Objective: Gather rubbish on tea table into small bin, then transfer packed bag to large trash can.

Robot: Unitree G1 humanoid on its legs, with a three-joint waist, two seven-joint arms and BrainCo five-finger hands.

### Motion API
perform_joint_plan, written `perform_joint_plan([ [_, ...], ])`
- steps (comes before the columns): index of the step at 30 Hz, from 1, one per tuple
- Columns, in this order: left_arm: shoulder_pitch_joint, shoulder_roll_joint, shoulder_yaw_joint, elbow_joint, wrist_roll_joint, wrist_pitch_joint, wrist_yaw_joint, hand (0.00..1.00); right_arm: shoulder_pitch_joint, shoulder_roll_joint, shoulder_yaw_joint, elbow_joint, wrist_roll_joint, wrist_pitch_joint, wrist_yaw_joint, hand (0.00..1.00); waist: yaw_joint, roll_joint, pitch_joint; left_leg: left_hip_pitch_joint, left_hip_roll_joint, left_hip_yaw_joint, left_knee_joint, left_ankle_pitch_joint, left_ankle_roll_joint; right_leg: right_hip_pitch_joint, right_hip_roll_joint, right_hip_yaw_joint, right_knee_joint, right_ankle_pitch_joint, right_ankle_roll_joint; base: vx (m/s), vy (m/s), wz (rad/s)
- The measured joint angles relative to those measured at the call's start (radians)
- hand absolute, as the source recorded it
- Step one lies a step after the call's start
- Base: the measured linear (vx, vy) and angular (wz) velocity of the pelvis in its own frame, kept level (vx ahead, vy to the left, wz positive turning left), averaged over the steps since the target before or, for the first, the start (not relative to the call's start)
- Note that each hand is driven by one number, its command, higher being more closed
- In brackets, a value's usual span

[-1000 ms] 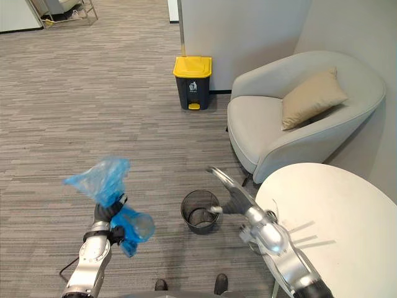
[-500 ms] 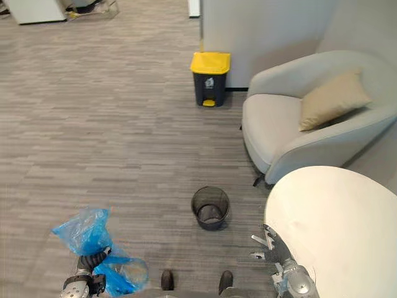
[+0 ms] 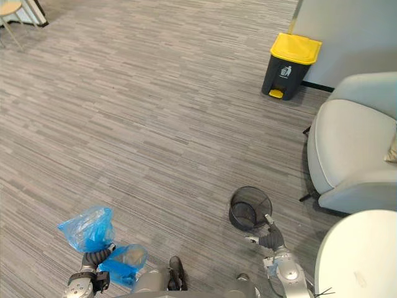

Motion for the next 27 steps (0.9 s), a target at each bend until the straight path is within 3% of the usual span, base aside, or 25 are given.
perform_joint_plan([
  [1,-0.002,0.004,0.0,-0.014,0.0,0.0,0.001,1.0,0.006,0.014,0.001,0.0,0.0,0.0,0.0,0.0,-0.016,-0.015,0.008,0.029,0.001,-0.013,-0.014,-0.009,0.001,-0.034,0.041,0.034,0.026,-0.054,0.017,0.23,0.069,0.39],
  [2,-0.002,0.007,0.0,-0.019,0.0,0.0,0.002,1.0,0.008,0.02,0.001,0.0,0.0,0.0,0.0,0.0,-0.019,-0.014,0.013,0.042,0.0,-0.014,-0.022,-0.015,-0.002,-0.052,0.058,0.037,0.019,-0.068,0.016,0.27,0.017,0.17],
  [4,-0.018,0.013,-0.008,-0.019,0.0,0.001,0.001,1.0,0.005,0.023,-0.002,-0.002,0.001,-0.001,-0.001,0.0,-0.026,-0.02,0.014,0.064,-0.003,-0.018,-0.025,-0.044,-0.014,-0.109,0.105,0.029,-0.068,-0.07,0.014,0.26,-0.01,0.07],
  [6,-0.06,0.019,-0.023,-0.016,0.0,0.001,0.0,1.0,0.009,0.022,-0.005,0.002,0.002,0.003,-0.003,0.0,-0.043,-0.017,0.02,0.103,-0.011,-0.033,-0.027,-0.078,-0.047,-0.137,0.161,0.016,-0.282,-0.037,0.033,0.39,-0.058,0.3],
  [7,-0.065,0.02,-0.022,-0.017,0.0,0.0,0.001,1.0,0.01,0.023,-0.004,0.002,0.002,0.008,-0.003,0.0,-0.049,-0.02,0.018,0.115,-0.016,-0.037,-0.027,-0.084,-0.053,-0.135,0.168,0.021,-0.325,-0.022,0.023,0.5,-0.123,0.49],
  [9,-0.078,0.016,-0.032,-0.016,0.001,-0.001,0.001,1.0,0.028,0.018,-0.007,-0.005,0.002,0.02,0.0,0.0,-0.075,-0.022,0.01,0.165,-0.017,-0.067,-0.012,-0.146,-0.092,-0.139,0.18,0.032,-0.295,0.037,-0.043,0.55,-0.194,0.5],
  [10,-0.073,0.007,-0.034,-0.016,0.001,-0.001,0.001,1.0,0.037,0.014,-0.005,-0.006,0.002,0.02,0.001,0.0,-0.075,-0.014,0.001,0.184,-0.001,-0.071,-0.01,-0.157,-0.107,-0.131,0.195,0.026,-0.278,0.045,-0.047,0.62,-0.198,0.22],
  [11,-0.052,-0.012,-0.036,-0.019,0.001,-0.002,0.001,1.0,0.043,0.01,-0.002,-0.01,0.001,0.021,0.003,0.0,-0.061,0.027,-0.01,0.183,0.055,-0.064,0.068,-0.165,-0.122,-0.108,0.233,0.019,-0.266,0.02,-0.059,0.68,-0.223,-0.17],
  [12,-0.059,-0.025,-0.037,-0.021,0.001,-0.001,0.001,1.0,0.042,0.011,0.002,-0.026,0.001,0.021,0.006,0.0,-0.049,0.05,-0.001,0.108,0.131,-0.053,0.285,-0.12,-0.102,-0.078,0.281,0.009,-0.254,-0.01,-0.086,0.69,-0.225,-0.33],
  [13,-0.058,-0.034,-0.036,-0.021,0.001,0.001,0.001,1.0,0.043,0.01,0.004,-0.043,0.001,0.022,0.007,0.0,-0.042,0.059,0.004,0.067,0.165,-0.056,0.403,-0.068,-0.076,-0.054,0.304,0.011,-0.257,-0.026,-0.097,0.68,-0.254,-0.64],
  [14,-0.052,-0.053,-0.034,-0.021,0.0,0.009,0.001,1.0,0.046,0.01,0.005,-0.084,0.002,0.022,0.006,0.0,-0.025,0.058,0.013,-0.004,0.221,-0.07,0.595,0.107,-0.024,0.014,0.34,0.036,-0.28,-0.056,-0.109,0.67,-0.22,-0.79],
  [16,-0.049,-0.074,-0.053,-0.03,0.0,0.011,0.0,1.0,0.043,0.003,0.001,-0.139,0.004,0.02,-0.001,0.0,-0.011,0.043,0.032,-0.062,0.222,-0.112,0.727,0.037,-0.064,0.134,0.367,0.076,-0.334,-0.081,-0.119,0.63,-0.16,-0.73],
  [17,-0.05,-0.075,-0.063,-0.065,0.0,0.01,-0.003,1.0,0.042,0.01,0.0,-0.168,0.004,0.016,-0.008,0.0,-0.002,0.03,0.039,-0.111,0.204,-0.106,0.735,-0.01,-0.053,0.2,0.371,0.114,-0.376,-0.093,-0.13,0.56,-0.07,-0.6],
  [19,-0.055,-0.075,-0.06,-0.119,0.0,0.002,-0.007,1.0,0.041,0.013,-0.007,-0.193,0.005,0.016,-0.016,0.0,0.039,0.005,0.051,-0.221,0.141,-0.11,0.582,-0.057,-0.043,0.294,0.371,0.191,-0.453,-0.111,-0.139,0.69,0.01,-0.93],
  [21,-0.062,-0.075,-0.06,-0.126,0.0,-0.002,-0.013,1.0,0.028,0.012,-0.009,-0.188,0.005,0.016,-0.018,0.0,0.049,-0.009,0.055,-0.264,0.083,-0.151,0.427,-0.051,-0.053,0.333,0.359,0.234,-0.483,-0.137,-0.11,0.48,0.107,-0.85],
  [22,-0.058,-0.078,-0.066,-0.125,0.001,-0.002,-0.02,1.0,0.021,0.01,-0.008,-0.16,0.004,0.015,-0.018,0.0,0.061,-0.003,0.047,-0.263,0.027,-0.238,0.197,-0.012,-0.104,0.346,0.358,0.28,-0.489,-0.175,-0.069,0.54,0.238,-1.4],
  [23,-0.03,-0.083,-0.076,-0.121,0.001,-0.005,-0.02,1.0,0.013,0.0,-0.006,-0.109,0.003,0.017,-0.017,0.0,0.077,0.033,0.023,-0.248,0.017,-0.341,0.063,0.073,-0.114,0.369,0.383,0.348,-0.459,-0.247,-0.036,0.56,0.286,-1.48],
  [24,-0.024,-0.079,-0.077,-0.11,0.001,-0.003,-0.02,1.0,0.009,0.01,-0.005,-0.084,0.003,0.021,-0.017,0.0,0.08,0.019,0.014,-0.246,0.009,-0.346,0.106,0.099,-0.105,0.372,0.373,0.371,-0.429,-0.279,-0.03,0.59,0.297,-1.39],
  [25,-0.016,-0.063,-0.075,-0.105,0.002,0.007,-0.019,1.0,0.025,0.041,-0.004,-0.074,0.003,0.021,-0.017,0.0,0.076,-0.029,-0.015,-0.243,-0.013,-0.289,0.162,0.046,-0.082,0.354,0.324,0.405,-0.361,-0.306,-0.001,0.51,0.207,-0.81],
  [26,-0.012,-0.057,-0.074,-0.108,0.002,0.008,-0.02,1.0,0.038,0.048,-0.002,-0.077,0.003,0.019,-0.015,0.0,0.071,-0.047,-0.026,-0.235,-0.021,-0.26,0.172,0.024,-0.061,0.33,0.303,0.417,-0.306,-0.307,0.011,0.64,0.202,-0.75],
  [27,-0.017,-0.053,-0.076,-0.117,0.002,0.007,-0.021,1.0,0.042,0.054,-0.002,-0.077,0.002,0.02,-0.013,0.0,0.059,-0.059,-0.03,-0.215,-0.022,-0.228,0.189,-0.002,-0.039,0.288,0.289,0.427,-0.199,-0.282,0.06,0.62,0.196,-0.71],
])
